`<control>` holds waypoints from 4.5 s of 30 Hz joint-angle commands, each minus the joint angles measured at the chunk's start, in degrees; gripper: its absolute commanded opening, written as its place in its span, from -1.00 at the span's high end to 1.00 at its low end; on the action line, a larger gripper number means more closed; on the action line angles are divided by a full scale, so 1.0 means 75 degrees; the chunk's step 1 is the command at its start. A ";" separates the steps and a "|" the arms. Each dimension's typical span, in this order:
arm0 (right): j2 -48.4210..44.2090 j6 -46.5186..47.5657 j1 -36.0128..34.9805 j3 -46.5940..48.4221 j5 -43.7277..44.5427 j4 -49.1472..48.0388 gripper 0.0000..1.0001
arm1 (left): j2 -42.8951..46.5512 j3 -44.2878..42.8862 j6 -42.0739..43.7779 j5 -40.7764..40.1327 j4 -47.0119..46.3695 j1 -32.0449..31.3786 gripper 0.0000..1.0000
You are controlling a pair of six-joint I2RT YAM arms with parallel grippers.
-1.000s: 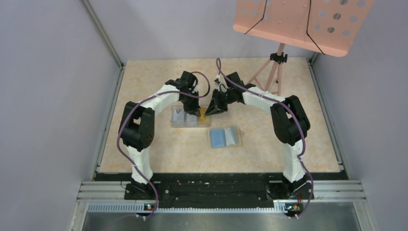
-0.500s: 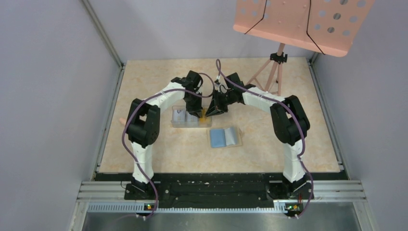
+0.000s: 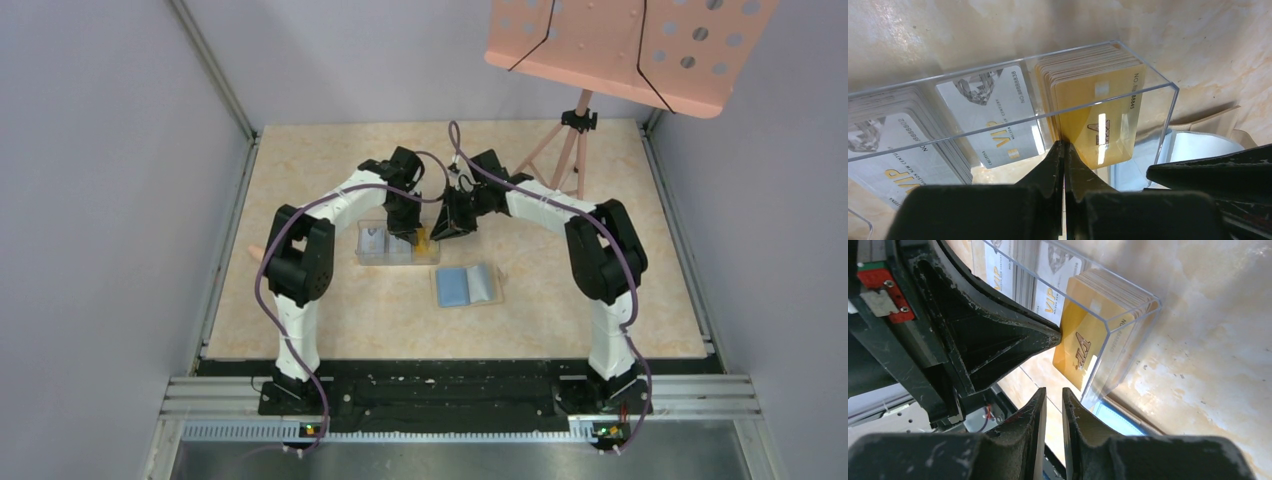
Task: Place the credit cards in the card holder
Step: Pick up the credit card from the storage box.
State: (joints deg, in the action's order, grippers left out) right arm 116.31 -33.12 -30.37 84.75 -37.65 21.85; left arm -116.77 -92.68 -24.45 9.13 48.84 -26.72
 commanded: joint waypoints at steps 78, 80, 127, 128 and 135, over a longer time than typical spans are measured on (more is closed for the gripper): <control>-0.0123 0.0748 0.0039 -0.0038 0.0542 0.0691 0.59 | 0.1004 0.1140 -0.0825 0.1777 -0.1949 -0.0070 0.58; -0.0133 0.0753 0.0032 -0.0046 0.0549 0.0695 0.59 | 0.0997 0.1204 -0.0861 0.1771 -0.2009 -0.0076 0.58; -0.3968 -0.3354 0.0829 -0.4425 -0.3487 -0.6843 0.03 | 0.5376 0.5164 -0.3402 0.5005 -0.7567 0.0270 1.00; -0.3957 -0.3368 0.0833 -0.4382 -0.3488 -0.6857 0.06 | 0.5399 0.5189 -0.3416 0.5015 -0.7583 0.0270 1.00; -0.3905 -0.3681 0.0828 -0.4388 -0.3557 -0.7359 0.27 | 0.5565 0.5479 -0.3583 0.5071 -0.7809 0.0270 1.00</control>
State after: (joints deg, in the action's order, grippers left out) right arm 88.47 -58.89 -23.97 51.05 -63.07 -27.20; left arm -77.73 -52.90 -50.63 45.91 -5.15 -24.84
